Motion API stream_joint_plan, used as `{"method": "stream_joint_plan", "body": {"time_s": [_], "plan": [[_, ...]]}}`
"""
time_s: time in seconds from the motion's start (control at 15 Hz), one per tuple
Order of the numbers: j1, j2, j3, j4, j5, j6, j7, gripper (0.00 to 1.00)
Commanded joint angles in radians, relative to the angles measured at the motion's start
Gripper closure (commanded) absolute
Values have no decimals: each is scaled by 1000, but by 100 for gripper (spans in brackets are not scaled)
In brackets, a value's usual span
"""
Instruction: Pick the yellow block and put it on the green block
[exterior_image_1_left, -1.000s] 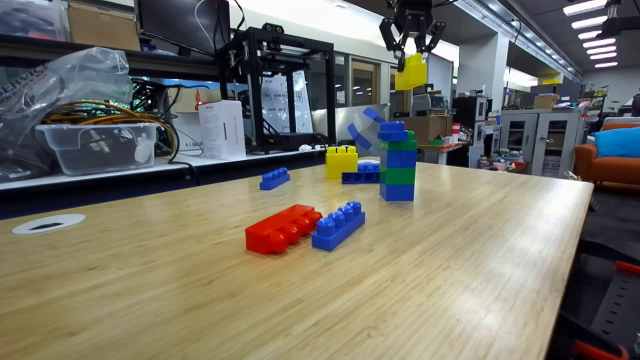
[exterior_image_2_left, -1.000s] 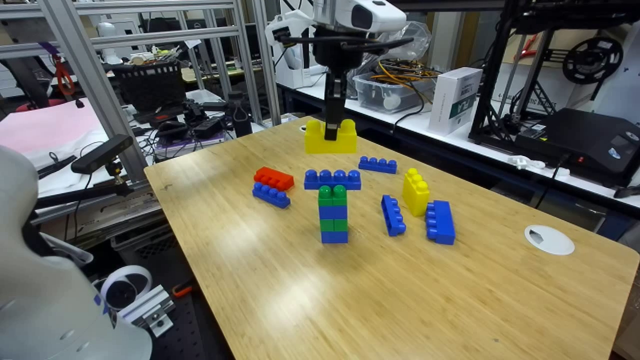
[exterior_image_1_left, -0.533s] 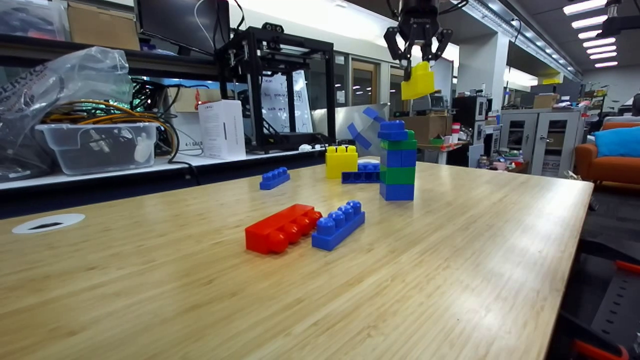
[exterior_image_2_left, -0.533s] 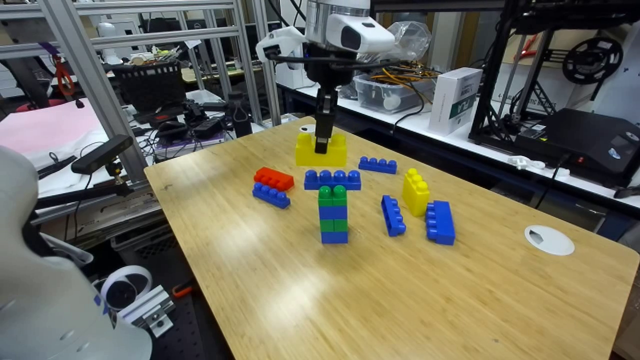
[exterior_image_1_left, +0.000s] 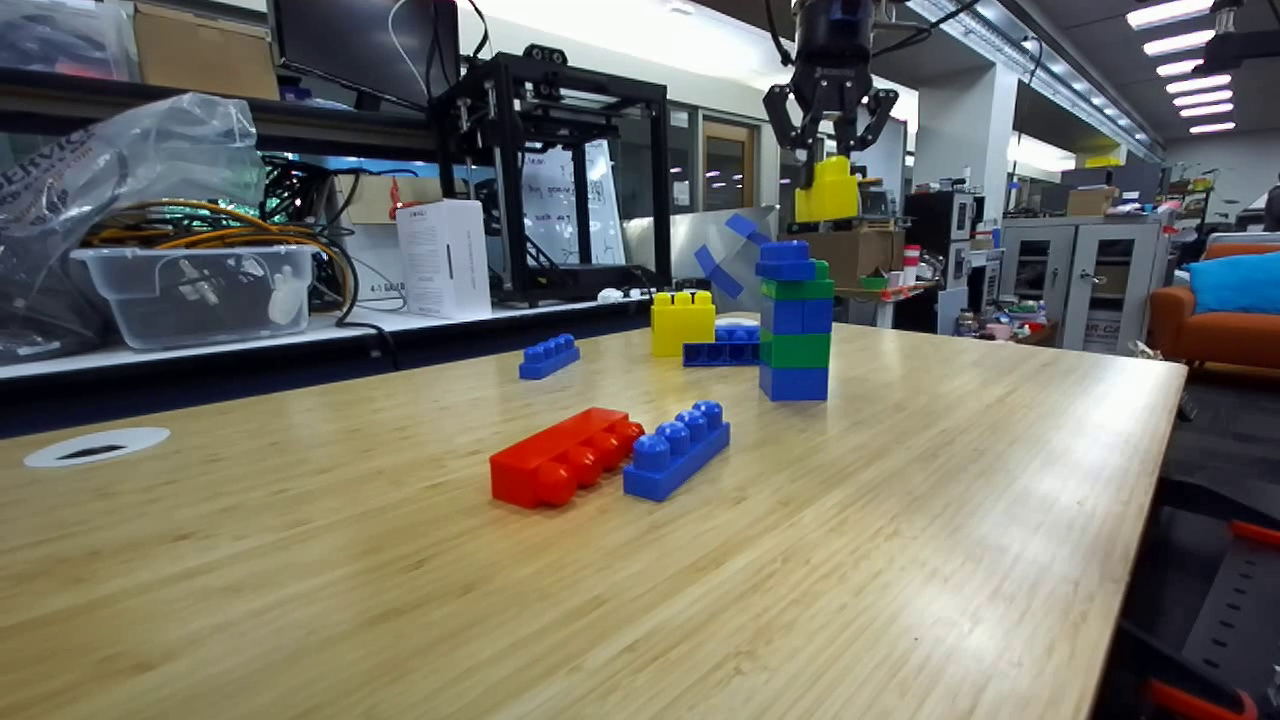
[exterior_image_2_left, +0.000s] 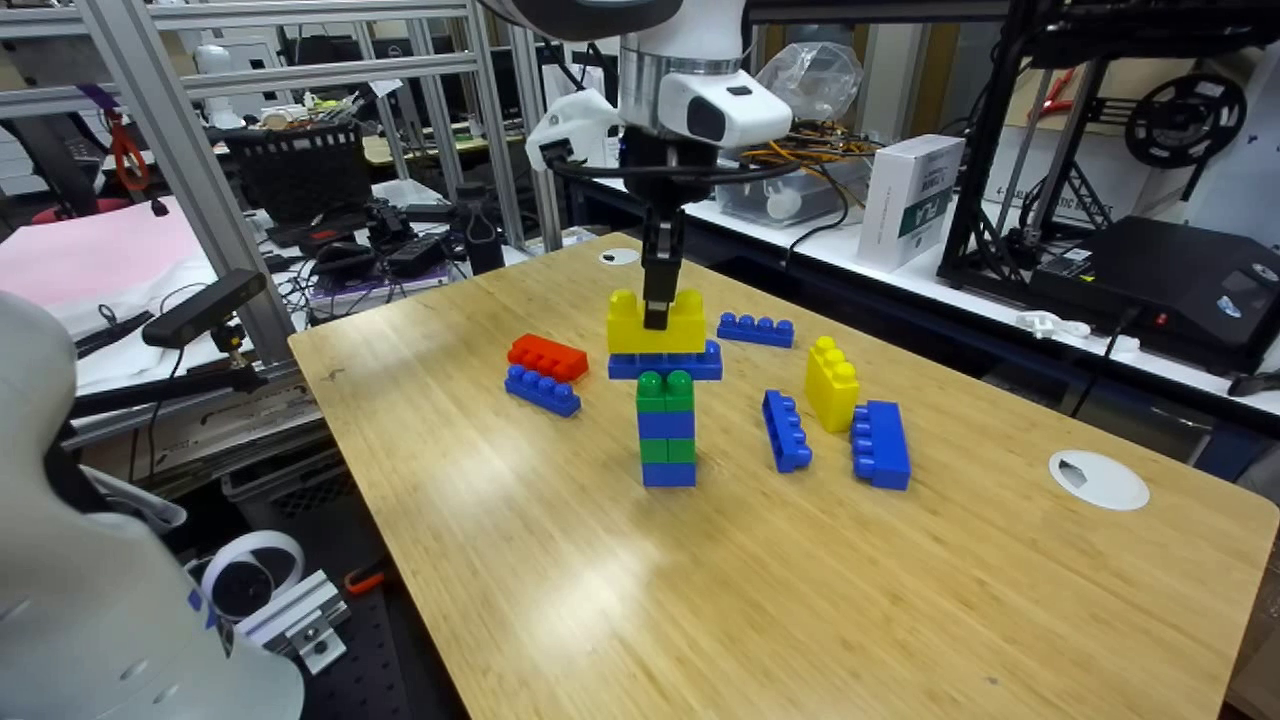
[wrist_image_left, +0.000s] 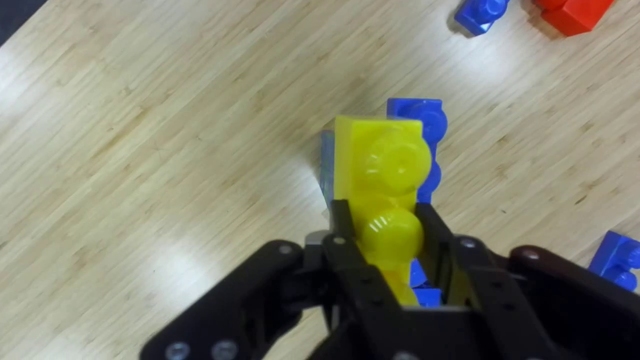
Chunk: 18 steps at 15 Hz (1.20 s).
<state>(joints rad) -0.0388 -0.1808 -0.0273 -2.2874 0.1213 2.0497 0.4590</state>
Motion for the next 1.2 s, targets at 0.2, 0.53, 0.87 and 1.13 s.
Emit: {"method": "stream_joint_plan", "body": {"time_s": [0.2, 0.53, 0.87, 1.13], "plan": [[-4, 14, 7, -30, 11, 87, -26, 90], [0, 26, 11, -47, 13, 123, -33, 90], [4, 40, 14, -60, 13, 155, -38, 90], [3, 36, 14, -67, 13, 174, -47, 90]]}}
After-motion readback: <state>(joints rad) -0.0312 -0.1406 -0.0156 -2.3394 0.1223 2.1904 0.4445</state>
